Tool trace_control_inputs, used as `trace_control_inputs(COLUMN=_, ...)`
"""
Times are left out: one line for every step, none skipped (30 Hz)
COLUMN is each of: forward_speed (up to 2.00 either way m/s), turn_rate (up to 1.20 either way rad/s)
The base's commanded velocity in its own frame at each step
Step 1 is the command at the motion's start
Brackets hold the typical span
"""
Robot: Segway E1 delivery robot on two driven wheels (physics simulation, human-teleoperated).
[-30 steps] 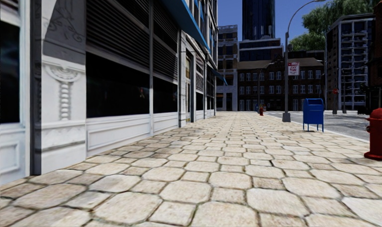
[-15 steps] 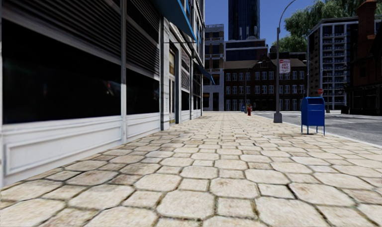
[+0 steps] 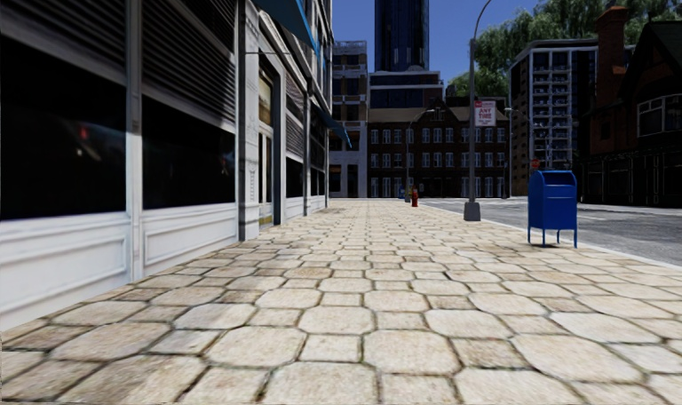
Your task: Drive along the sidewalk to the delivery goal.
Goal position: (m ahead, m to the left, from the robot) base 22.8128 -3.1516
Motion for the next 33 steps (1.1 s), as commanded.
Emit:
trace_control_inputs(forward_speed=2.0, turn_rate=0.0)
trace_control_inputs(forward_speed=2.0, turn_rate=0.0)
trace_control_inputs(forward_speed=2.0, turn_rate=0.0)
trace_control_inputs(forward_speed=2.0, turn_rate=0.0)
trace_control_inputs(forward_speed=2.0, turn_rate=0.0)
trace_control_inputs(forward_speed=2.0, turn_rate=0.0)
trace_control_inputs(forward_speed=2.0, turn_rate=0.0)
trace_control_inputs(forward_speed=2.0, turn_rate=0.0)
trace_control_inputs(forward_speed=2.0, turn_rate=0.0)
trace_control_inputs(forward_speed=2.0, turn_rate=0.0)
trace_control_inputs(forward_speed=2.0, turn_rate=0.0)
trace_control_inputs(forward_speed=2.0, turn_rate=0.0)
trace_control_inputs(forward_speed=2.0, turn_rate=0.0)
trace_control_inputs(forward_speed=2.0, turn_rate=0.0)
trace_control_inputs(forward_speed=2.0, turn_rate=0.0)
trace_control_inputs(forward_speed=2.0, turn_rate=0.0)
trace_control_inputs(forward_speed=2.0, turn_rate=0.0)
trace_control_inputs(forward_speed=2.0, turn_rate=0.0)
trace_control_inputs(forward_speed=2.0, turn_rate=0.0)
trace_control_inputs(forward_speed=2.0, turn_rate=0.0)
trace_control_inputs(forward_speed=2.0, turn_rate=0.0)
trace_control_inputs(forward_speed=2.0, turn_rate=0.0)
trace_control_inputs(forward_speed=2.0, turn_rate=0.0)
trace_control_inputs(forward_speed=2.0, turn_rate=0.0)
trace_control_inputs(forward_speed=2.0, turn_rate=0.0)
trace_control_inputs(forward_speed=2.0, turn_rate=0.0)
trace_control_inputs(forward_speed=2.0, turn_rate=0.0)
trace_control_inputs(forward_speed=2.0, turn_rate=0.0)
trace_control_inputs(forward_speed=2.0, turn_rate=0.0)
trace_control_inputs(forward_speed=2.0, turn_rate=0.0)
trace_control_inputs(forward_speed=2.0, turn_rate=0.0)
trace_control_inputs(forward_speed=2.0, turn_rate=0.0)
trace_control_inputs(forward_speed=2.0, turn_rate=0.0)
